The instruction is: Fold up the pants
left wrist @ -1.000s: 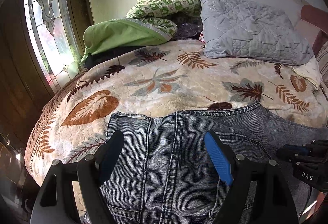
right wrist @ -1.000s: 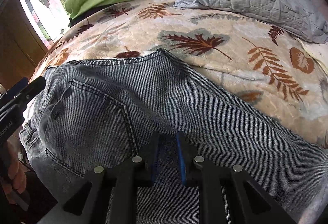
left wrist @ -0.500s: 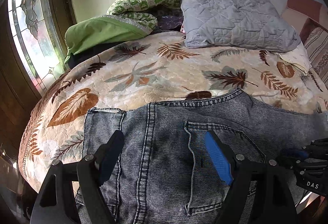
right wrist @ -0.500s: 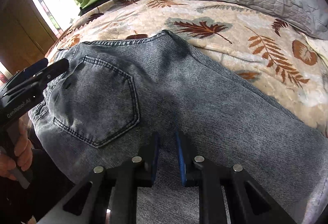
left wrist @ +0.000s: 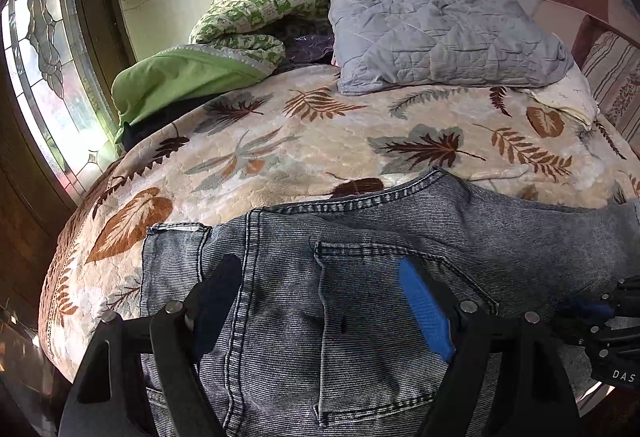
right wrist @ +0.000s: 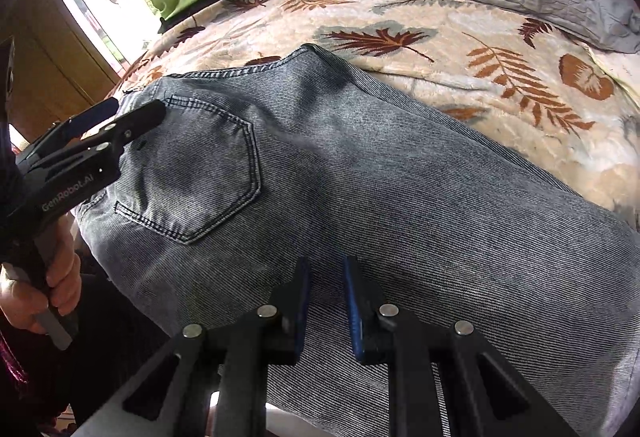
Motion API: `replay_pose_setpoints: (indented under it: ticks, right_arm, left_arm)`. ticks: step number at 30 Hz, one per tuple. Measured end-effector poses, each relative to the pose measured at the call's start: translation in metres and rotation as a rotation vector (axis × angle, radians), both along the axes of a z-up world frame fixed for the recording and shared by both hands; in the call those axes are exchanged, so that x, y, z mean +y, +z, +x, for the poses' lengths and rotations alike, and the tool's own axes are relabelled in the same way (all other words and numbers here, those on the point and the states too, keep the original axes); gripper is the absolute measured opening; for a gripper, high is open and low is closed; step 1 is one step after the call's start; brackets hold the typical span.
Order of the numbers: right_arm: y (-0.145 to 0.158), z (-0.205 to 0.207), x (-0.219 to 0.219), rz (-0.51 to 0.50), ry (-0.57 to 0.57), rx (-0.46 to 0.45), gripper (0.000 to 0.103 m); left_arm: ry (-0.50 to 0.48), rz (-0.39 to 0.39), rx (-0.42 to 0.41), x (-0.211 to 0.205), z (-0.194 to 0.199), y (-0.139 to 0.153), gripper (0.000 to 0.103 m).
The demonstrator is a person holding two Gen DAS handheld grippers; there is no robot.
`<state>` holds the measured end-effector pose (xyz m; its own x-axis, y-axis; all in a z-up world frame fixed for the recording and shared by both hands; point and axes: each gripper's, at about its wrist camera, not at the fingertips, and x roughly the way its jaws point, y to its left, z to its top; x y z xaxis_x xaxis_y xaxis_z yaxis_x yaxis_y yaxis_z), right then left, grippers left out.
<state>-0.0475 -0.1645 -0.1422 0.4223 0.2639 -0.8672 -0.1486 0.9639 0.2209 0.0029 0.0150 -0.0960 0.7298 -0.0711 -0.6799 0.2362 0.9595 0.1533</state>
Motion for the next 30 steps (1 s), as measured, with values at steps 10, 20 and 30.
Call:
replay_pose_setpoints:
  ticks: [10, 20, 30]
  right_arm:
    - [0.001, -0.032, -0.027, -0.082, 0.022, 0.048, 0.019]
    - [0.029, -0.141, -0.212, 0.064, -0.467, -0.022, 0.019]
    - [0.003, -0.216, -0.280, 0.323, -0.651, -0.085, 0.019]
  left_arm:
    - [-0.030, 0.045, 0.012, -0.010, -0.005, -0.008, 0.082]
    - [-0.219, 0.112, 0.060, -0.080, -0.033, -0.014, 0.082]
    - [-0.429, 0.119, 0.094, -0.189, -0.078, -0.010, 0.082]
